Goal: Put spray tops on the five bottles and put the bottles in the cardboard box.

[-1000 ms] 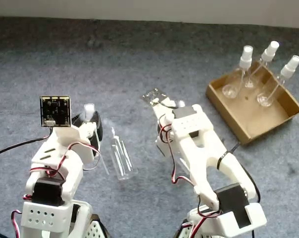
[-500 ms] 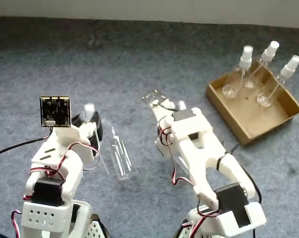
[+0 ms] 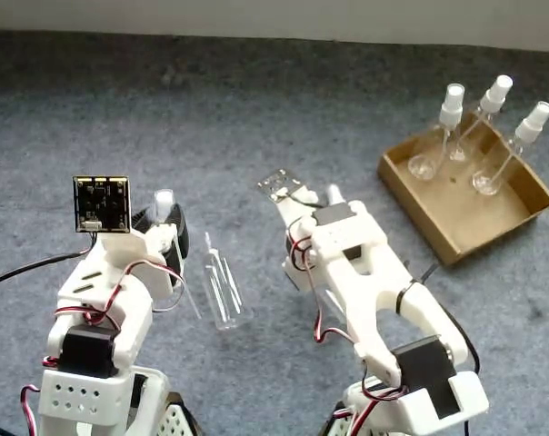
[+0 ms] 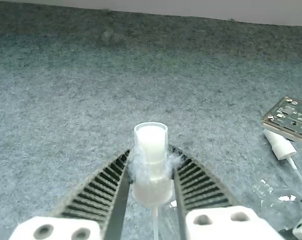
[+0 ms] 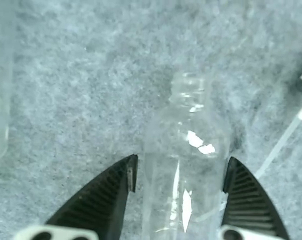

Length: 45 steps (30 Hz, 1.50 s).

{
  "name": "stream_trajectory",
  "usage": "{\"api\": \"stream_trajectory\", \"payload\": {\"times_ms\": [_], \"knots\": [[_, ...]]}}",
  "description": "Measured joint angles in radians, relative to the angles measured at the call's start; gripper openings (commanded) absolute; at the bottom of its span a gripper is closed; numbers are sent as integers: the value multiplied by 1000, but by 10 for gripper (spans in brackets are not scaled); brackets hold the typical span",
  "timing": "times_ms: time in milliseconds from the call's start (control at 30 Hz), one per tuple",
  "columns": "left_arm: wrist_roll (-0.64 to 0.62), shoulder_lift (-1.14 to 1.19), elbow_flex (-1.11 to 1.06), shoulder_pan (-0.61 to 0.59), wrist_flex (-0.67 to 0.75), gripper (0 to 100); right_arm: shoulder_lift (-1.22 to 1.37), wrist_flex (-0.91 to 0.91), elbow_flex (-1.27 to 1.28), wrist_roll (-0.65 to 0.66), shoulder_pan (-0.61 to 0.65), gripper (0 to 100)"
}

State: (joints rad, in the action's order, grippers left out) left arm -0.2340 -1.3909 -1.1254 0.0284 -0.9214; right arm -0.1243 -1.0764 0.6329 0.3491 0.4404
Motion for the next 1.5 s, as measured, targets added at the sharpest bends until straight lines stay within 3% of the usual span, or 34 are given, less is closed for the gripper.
{"api": "stream_trajectory", "payload": {"times_ms": [167,467,867,1067,1233,1500], "knots": [[0,0,0,0,0,5,0,2,15,0,0,107],[0,0,0,0,0,5,-37,0,17,0,-2,105],[0,0,0,0,0,5,-620,-35,25,0,0,105],[0,0,0,0,0,5,-836,-54,46,0,-89,105],[3,0,38,0,0,5,-962,-54,166,0,-115,105],[91,0,172,0,0,5,-1234,121,462,-5,-123,105]]}}
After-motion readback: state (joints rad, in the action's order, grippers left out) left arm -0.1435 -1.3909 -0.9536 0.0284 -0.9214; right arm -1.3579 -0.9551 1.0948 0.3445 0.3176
